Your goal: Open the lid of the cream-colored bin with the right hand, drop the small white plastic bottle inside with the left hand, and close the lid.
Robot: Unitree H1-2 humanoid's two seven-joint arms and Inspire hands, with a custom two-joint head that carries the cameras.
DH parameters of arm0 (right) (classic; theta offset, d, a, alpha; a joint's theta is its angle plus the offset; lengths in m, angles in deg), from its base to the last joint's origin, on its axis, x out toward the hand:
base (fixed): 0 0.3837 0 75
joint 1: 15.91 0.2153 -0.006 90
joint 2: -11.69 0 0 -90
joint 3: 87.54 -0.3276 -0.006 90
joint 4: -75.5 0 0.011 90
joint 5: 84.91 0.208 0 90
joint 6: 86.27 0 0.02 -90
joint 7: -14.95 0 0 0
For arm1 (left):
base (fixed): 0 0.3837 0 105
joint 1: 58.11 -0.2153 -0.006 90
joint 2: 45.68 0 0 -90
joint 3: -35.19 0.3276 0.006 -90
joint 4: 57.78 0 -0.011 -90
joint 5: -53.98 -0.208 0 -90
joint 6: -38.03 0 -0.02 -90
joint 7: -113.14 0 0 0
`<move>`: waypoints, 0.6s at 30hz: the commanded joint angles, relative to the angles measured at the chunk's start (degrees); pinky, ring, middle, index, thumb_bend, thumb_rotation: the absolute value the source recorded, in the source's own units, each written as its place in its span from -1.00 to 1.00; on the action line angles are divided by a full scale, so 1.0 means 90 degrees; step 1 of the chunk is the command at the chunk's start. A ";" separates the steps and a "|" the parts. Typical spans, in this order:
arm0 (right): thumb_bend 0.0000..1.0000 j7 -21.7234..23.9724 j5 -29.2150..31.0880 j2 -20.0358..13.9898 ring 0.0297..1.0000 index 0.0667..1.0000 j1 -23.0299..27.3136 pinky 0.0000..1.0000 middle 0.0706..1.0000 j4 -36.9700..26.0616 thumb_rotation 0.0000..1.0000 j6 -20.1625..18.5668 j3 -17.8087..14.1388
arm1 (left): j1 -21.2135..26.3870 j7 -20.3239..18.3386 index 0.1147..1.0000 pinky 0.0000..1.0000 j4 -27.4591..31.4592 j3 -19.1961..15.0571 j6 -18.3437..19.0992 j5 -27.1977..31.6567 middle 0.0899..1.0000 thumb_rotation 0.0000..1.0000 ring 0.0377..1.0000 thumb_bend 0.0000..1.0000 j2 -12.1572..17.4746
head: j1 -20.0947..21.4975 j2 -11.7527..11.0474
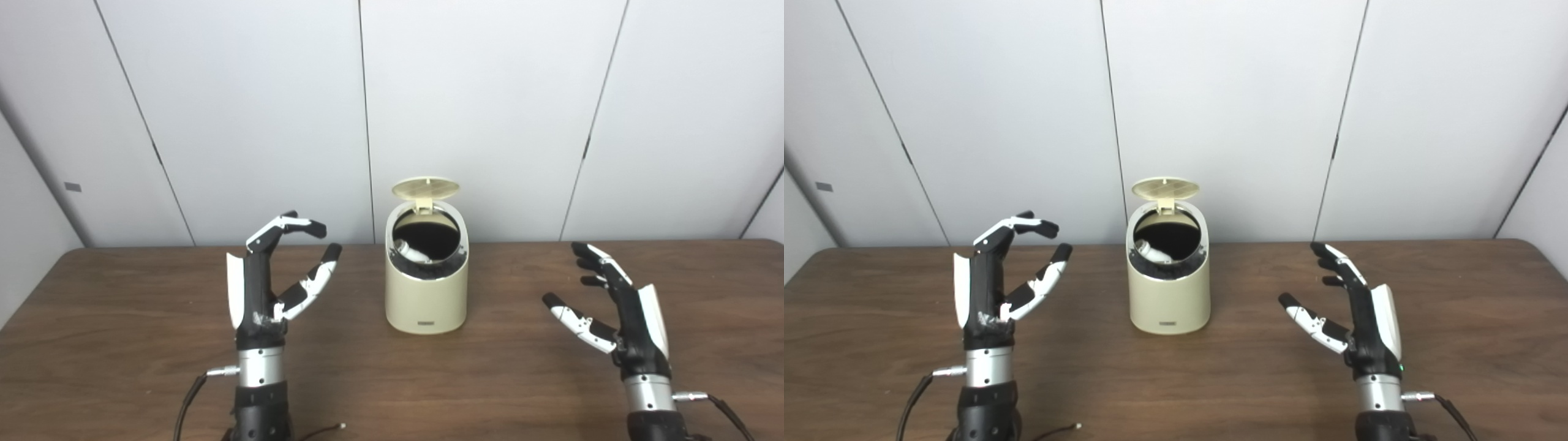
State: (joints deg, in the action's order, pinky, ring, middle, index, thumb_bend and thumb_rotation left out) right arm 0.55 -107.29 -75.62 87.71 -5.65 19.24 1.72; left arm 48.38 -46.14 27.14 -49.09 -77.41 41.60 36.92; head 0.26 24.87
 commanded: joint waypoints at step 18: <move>0.38 0.1595 -0.0884 -0.0460 0.87 0.85 0.1704 0.67 0.92 -0.1668 0.97 -0.1253 0.0568 | -0.0396 -0.1639 0.85 0.75 0.0072 -0.0398 0.0907 0.0077 0.95 0.97 0.92 0.55 0.0257 | 0.0034 -0.0011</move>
State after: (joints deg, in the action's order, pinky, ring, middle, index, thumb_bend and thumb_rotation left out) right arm 14.79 -114.42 -79.99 99.21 -18.36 8.57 6.95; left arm 43.80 -62.04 26.85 -52.12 -69.08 44.06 39.22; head 0.53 24.70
